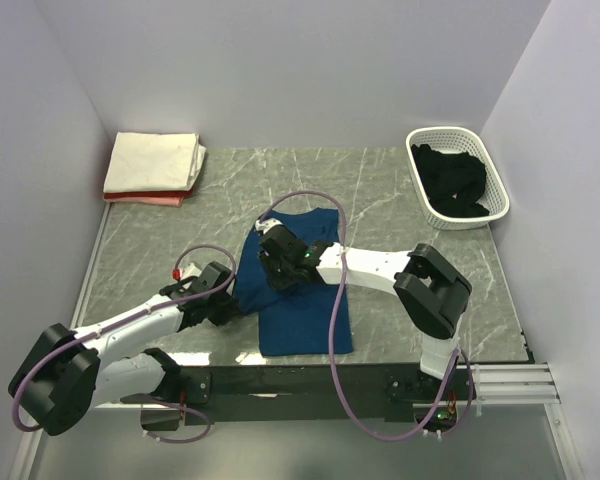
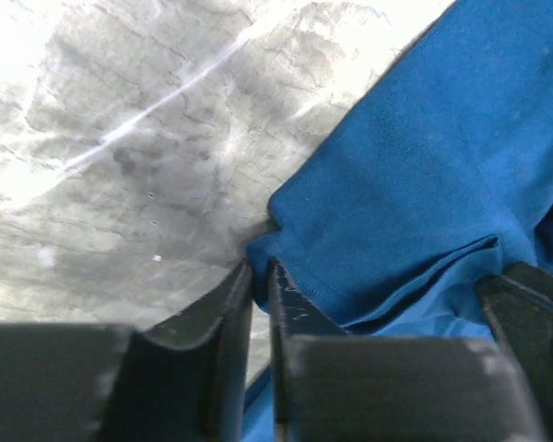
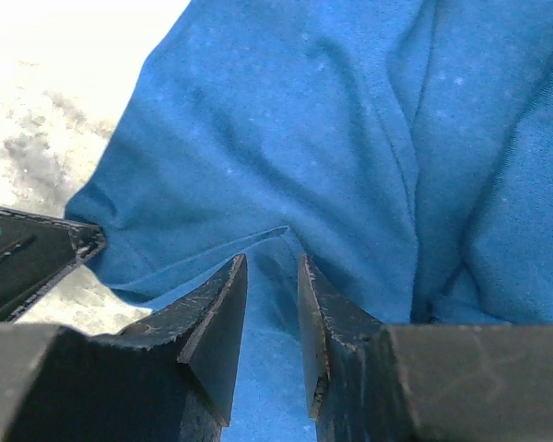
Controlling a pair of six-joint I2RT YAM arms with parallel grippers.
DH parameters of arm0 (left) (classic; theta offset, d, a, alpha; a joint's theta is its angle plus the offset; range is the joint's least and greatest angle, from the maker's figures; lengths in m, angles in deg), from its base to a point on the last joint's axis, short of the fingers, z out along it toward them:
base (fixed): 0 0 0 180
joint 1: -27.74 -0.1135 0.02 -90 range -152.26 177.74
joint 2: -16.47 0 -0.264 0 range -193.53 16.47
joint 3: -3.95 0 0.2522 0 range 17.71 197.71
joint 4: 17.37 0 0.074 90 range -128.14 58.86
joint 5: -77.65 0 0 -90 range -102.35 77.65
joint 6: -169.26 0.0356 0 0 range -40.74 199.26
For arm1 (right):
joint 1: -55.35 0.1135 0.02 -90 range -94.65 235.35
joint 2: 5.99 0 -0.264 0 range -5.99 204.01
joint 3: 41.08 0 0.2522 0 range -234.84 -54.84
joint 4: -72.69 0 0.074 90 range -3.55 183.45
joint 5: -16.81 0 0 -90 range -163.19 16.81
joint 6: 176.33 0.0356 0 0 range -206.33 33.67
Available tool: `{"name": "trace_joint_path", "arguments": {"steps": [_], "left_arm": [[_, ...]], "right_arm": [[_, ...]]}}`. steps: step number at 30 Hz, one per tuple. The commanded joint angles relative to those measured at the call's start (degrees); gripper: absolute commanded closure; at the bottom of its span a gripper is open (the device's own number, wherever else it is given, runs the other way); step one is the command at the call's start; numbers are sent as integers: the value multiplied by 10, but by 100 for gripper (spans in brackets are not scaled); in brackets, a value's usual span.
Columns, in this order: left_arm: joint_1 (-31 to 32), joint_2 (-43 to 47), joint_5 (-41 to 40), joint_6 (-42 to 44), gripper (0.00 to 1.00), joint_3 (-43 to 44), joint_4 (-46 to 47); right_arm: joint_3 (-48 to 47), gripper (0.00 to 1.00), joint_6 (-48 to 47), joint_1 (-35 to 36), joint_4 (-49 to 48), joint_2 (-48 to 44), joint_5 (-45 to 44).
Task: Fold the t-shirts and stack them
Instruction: Fold the tshirt
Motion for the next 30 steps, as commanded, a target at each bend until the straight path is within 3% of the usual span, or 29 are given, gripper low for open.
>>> {"name": "trace_joint_path", "arguments": {"steps": [1,6,12,14,17,18,21,30], "left_arm": [[2,8,-27,9,86,15,-6],[2,22,-37,18,96,26,-20],[2,19,-30,25,99,28,-11],[2,18,-33,28,99,32,-9],[2,18,-48,35,99,51,-14],[2,18,-51,38,99,58,-18],[2,10,-74,56,99,103,-30],[-14,-87,-106,140,99,254,-13]], "right_arm": [[-32,64,-7,-7,12,8,-17],[-35,64,-9,-7,10,19,2],[-43,66,-12,-7,16,31,9],[-39,70,-11,-7,14,24,12],[-35,83,-13,-7,15,14,10],[-35,92,-13,-8,15,11,10],[-22,100,-4,-20,9,-6,10],[55,100,50,-99,-57,-111,12]]}}
